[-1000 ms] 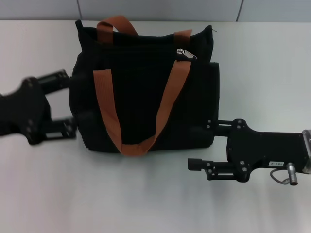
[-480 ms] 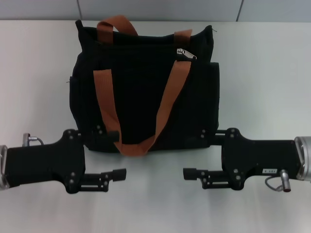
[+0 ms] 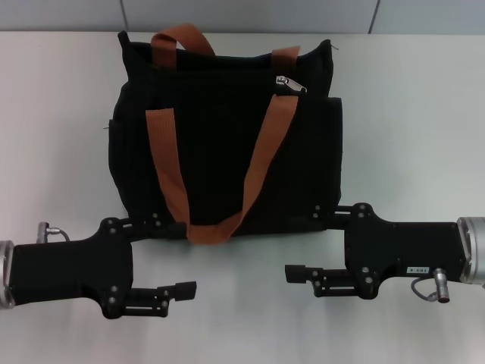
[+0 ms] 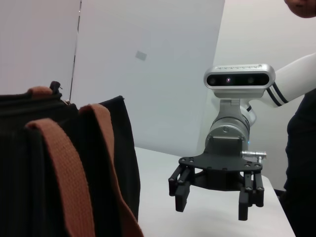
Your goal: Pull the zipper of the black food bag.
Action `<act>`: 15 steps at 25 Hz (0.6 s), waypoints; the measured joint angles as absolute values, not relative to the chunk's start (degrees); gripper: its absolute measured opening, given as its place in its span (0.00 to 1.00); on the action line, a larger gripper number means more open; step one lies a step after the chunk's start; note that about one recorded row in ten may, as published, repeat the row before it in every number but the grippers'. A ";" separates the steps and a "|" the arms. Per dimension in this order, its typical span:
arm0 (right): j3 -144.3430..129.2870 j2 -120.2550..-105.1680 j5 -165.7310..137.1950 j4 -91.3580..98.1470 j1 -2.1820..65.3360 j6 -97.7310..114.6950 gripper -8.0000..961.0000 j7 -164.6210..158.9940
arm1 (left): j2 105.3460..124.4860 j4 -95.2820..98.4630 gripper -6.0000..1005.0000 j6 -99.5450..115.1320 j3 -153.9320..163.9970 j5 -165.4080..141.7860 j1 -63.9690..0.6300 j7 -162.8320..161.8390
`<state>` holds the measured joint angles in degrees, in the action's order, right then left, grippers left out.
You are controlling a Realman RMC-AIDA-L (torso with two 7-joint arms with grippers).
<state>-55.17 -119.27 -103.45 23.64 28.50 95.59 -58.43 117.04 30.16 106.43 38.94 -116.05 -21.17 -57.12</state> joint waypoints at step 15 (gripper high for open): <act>-55.20 -119.26 -103.21 23.64 28.70 95.44 0.73 -58.09 | 116.77 29.00 0.83 106.40 38.94 -116.19 -21.56 -57.13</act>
